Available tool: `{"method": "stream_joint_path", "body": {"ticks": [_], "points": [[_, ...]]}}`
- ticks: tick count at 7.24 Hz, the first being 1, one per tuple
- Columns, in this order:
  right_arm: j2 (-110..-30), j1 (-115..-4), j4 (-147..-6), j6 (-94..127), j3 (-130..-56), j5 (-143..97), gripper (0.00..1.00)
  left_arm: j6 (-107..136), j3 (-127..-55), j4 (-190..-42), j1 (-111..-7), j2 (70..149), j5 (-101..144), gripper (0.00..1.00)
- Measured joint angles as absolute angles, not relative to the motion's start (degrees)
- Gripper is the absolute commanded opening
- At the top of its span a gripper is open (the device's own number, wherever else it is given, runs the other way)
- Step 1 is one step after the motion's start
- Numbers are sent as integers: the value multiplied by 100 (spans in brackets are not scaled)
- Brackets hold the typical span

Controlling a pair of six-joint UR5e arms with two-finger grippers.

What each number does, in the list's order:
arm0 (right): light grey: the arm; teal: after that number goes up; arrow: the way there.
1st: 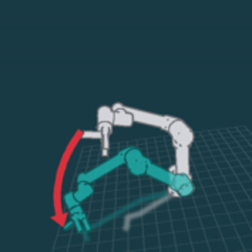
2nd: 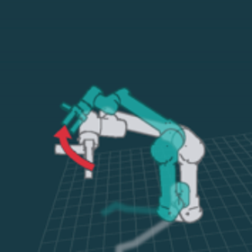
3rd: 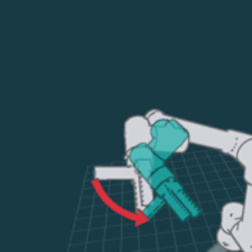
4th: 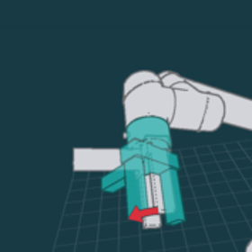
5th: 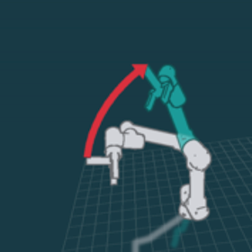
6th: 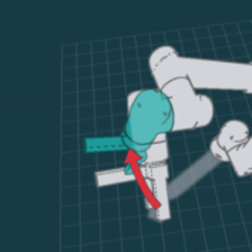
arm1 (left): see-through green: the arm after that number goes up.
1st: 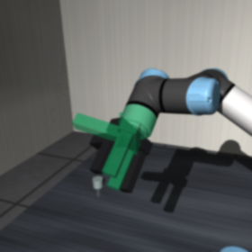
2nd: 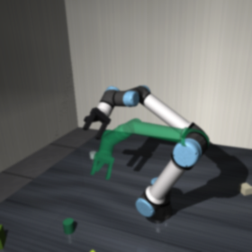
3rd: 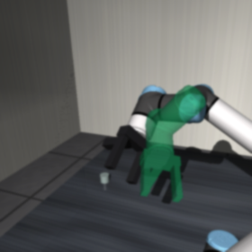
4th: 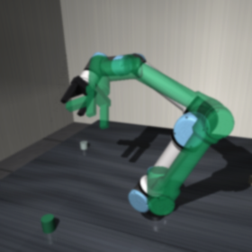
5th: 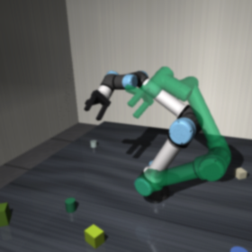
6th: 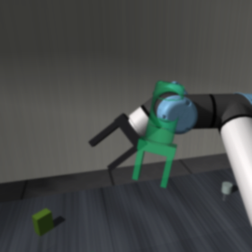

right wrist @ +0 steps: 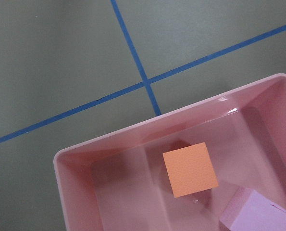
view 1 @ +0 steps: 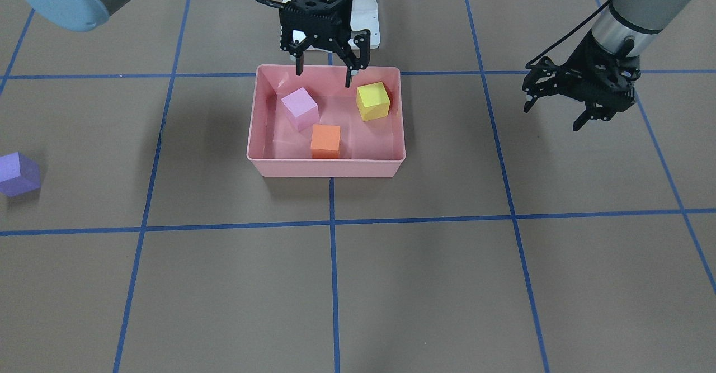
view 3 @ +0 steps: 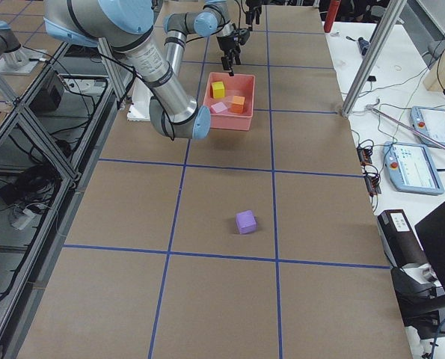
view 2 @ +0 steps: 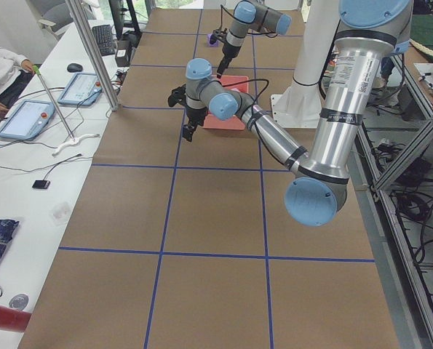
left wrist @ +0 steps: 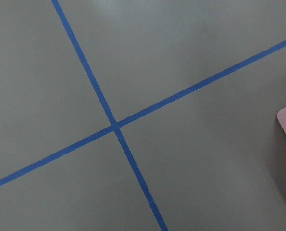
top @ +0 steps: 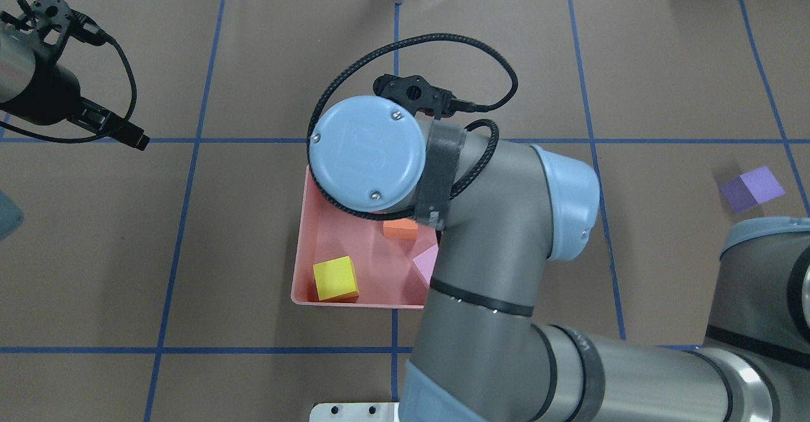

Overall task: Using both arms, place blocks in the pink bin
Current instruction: 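Move the right gripper back down onto the purple cube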

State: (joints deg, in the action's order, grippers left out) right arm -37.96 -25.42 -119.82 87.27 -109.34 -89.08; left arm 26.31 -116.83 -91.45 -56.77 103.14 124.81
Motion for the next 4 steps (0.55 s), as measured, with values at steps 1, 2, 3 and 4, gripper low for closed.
{"method": "stream_joint_path", "body": {"ticks": [1, 2, 3, 4], "points": [[-4012, -3060, -11991, 7947, -11067, -9396, 100, 2863, -11669, -9141, -5667, 10400, 12479, 100], [-4335, -3641, -11805, 7064, -11137, -9952, 100, 2996, -11663, -9138, -5663, 10448, 12475, 100], [-4919, -4192, -11245, 6125, -11167, -10478, 100, 3048, -11655, -9139, -5661, 10468, 12470, 100], [-5605, -4636, -10587, 5351, -11170, -10903, 100, 3064, -11641, -9142, -5660, 10473, 12466, 100]]}}
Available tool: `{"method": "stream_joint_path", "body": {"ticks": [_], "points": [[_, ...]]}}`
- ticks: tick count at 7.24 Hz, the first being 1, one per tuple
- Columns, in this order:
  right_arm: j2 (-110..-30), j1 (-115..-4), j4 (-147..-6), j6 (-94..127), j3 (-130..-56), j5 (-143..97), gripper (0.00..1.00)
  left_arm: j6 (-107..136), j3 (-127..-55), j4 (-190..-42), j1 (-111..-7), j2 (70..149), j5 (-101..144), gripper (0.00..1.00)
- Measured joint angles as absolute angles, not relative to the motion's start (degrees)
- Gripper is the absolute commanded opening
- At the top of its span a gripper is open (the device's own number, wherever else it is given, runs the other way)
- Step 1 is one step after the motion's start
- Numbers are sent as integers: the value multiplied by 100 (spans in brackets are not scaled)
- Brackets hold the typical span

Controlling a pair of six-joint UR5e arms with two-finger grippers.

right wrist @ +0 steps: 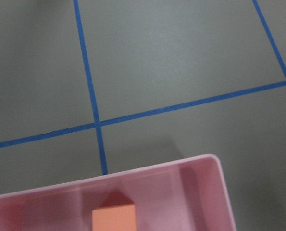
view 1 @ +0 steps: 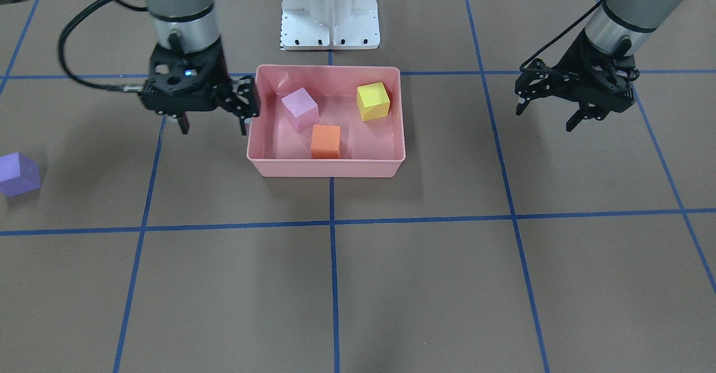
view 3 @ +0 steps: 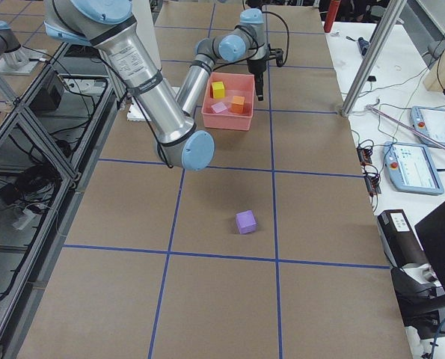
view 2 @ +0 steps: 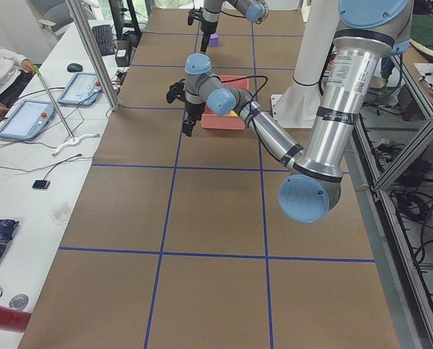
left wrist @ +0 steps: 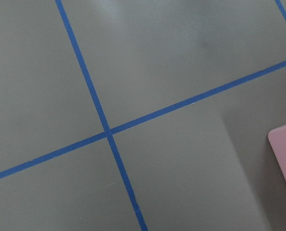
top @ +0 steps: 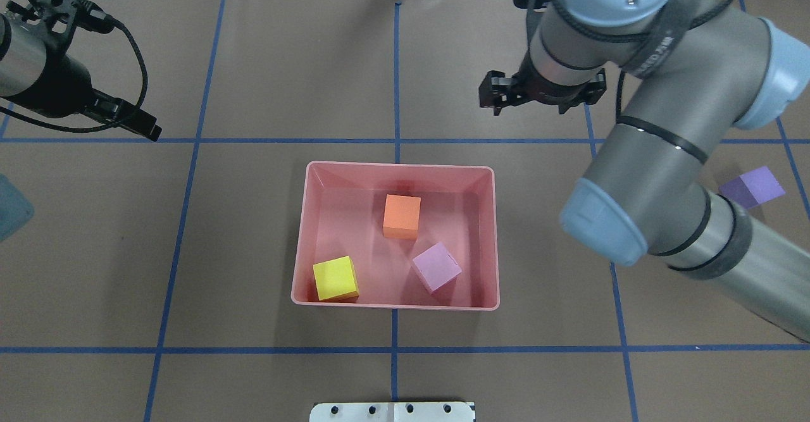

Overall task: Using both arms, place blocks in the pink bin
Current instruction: 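Move the right gripper back down onto the purple cube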

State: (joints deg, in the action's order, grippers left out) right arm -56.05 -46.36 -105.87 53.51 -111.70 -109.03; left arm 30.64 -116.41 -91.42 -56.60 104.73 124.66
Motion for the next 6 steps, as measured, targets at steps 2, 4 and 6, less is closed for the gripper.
{"method": "stream_joint_path", "body": {"ticks": [2, 4, 6], "points": [[-6717, -5372, -9873, 3872, -11171, -11413, 100, 3075, -11620, -9143, -5643, 10482, 12463, 100], [-7876, -6013, -8904, 2810, -11120, -11876, 100, 3127, -11612, -9141, -5567, 10487, 12457, 100], [-9119, -6422, -7251, 2199, -10778, -12199, 100, 3156, -11611, -9141, -5510, 10493, 12446, 100]]}}
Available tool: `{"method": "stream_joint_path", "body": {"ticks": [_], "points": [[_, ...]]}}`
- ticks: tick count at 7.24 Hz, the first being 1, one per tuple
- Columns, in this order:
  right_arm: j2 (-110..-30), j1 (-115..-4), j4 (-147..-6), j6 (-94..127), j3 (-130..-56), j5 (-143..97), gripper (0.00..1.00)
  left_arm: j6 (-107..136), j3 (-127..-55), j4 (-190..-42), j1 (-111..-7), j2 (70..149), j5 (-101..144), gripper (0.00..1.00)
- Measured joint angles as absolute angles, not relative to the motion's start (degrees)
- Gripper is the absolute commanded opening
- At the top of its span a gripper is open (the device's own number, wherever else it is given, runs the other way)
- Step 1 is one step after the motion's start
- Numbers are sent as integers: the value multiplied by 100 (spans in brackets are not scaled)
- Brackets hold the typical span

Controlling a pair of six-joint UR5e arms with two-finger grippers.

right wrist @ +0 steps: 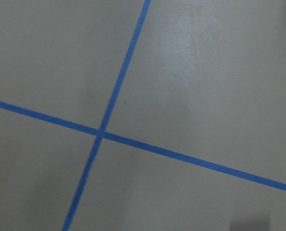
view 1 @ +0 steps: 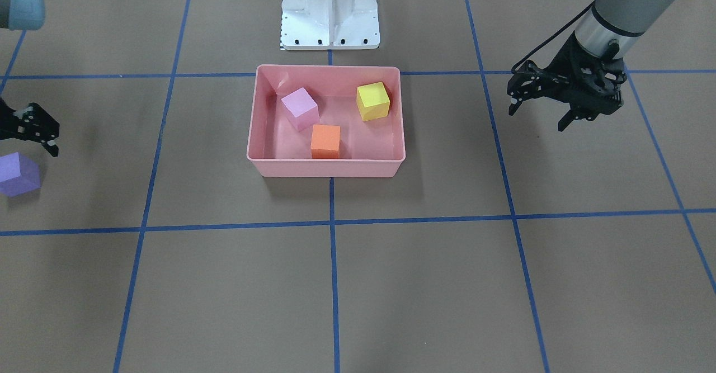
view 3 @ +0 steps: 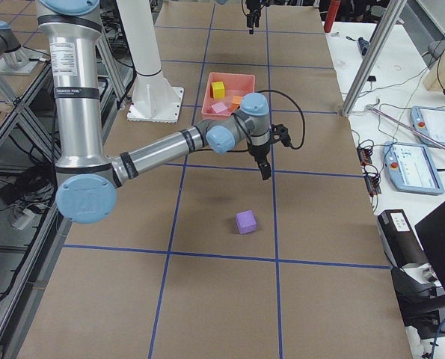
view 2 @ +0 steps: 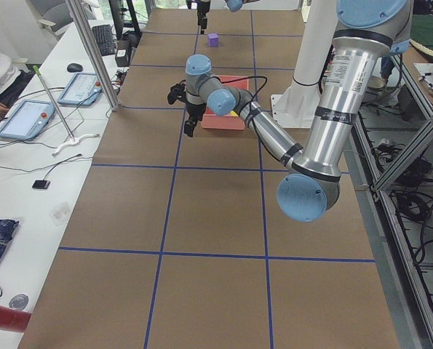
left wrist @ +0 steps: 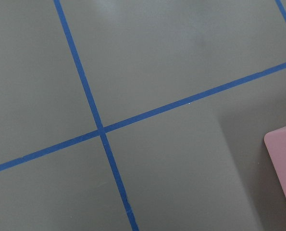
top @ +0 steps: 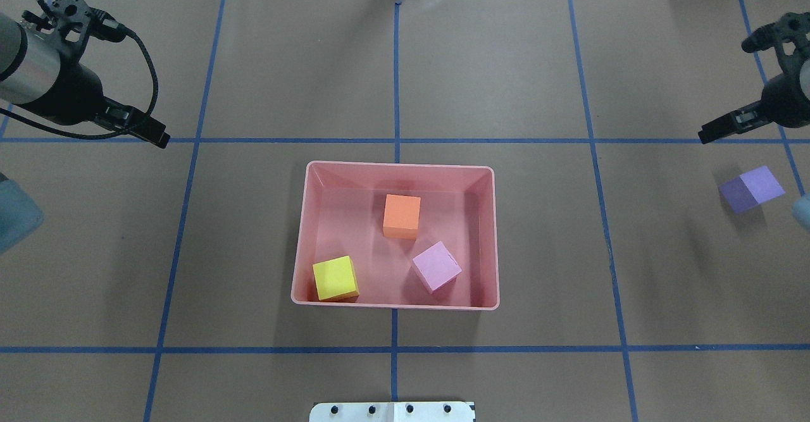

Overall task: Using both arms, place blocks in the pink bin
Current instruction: 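Move the right gripper back down onto the purple cube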

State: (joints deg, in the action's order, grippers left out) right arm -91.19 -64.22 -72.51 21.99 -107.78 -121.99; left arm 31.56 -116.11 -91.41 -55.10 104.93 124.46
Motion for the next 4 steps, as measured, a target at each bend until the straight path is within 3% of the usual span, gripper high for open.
{"method": "stream_joint_path", "body": {"ticks": [4], "points": [[-9831, -6521, -4030, 2394, -8901, -12265, 100, 3169, -11632, -9145, -5472, 10484, 12437, 100]]}}
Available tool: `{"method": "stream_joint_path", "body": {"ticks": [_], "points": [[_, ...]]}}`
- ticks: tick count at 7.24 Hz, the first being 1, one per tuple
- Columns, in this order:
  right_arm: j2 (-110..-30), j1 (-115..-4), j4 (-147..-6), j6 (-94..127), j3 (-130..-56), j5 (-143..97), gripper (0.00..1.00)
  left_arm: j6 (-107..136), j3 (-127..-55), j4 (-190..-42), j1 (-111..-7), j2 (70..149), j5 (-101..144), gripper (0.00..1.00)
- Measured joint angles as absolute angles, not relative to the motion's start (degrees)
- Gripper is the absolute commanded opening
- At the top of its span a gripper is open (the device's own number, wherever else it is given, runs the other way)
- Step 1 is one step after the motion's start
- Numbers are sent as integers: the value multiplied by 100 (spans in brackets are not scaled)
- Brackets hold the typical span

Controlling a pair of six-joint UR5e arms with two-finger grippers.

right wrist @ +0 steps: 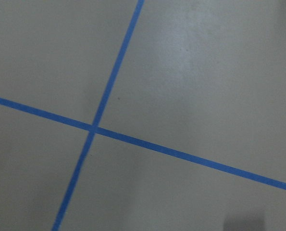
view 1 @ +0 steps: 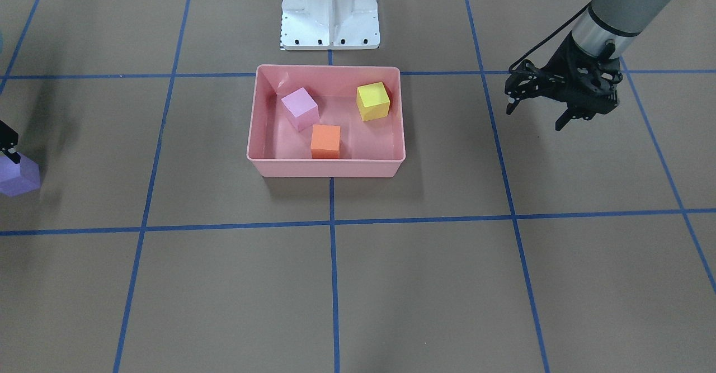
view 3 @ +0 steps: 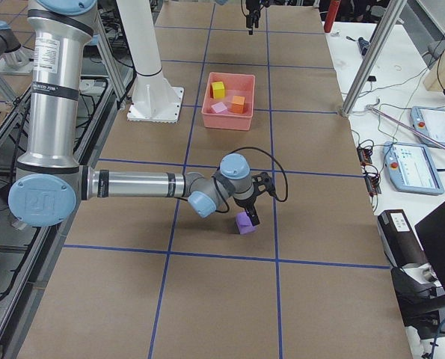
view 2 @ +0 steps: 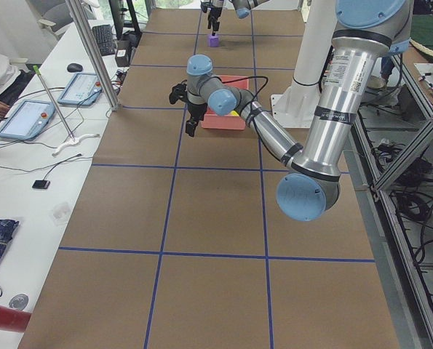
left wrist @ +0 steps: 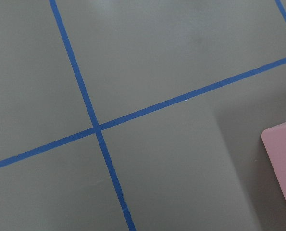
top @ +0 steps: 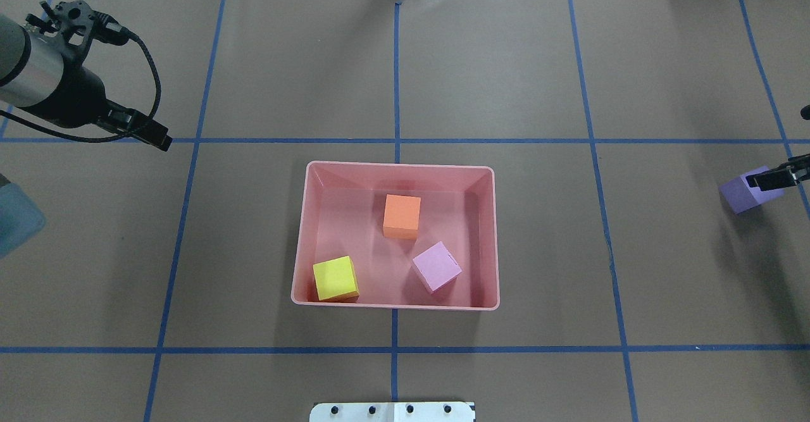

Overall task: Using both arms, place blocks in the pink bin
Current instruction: 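Move the right gripper back down onto the purple cube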

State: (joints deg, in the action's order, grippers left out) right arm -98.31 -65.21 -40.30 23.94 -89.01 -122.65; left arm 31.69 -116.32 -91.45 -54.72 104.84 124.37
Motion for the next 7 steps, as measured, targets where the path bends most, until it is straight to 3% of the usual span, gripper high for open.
{"method": "stream_joint_path", "body": {"ticks": [7], "points": [[-9891, -6079, -3522, 3153, -8642, -11832, 98, 3201, -11646, -9149, -5412, 10482, 12437, 100]]}}
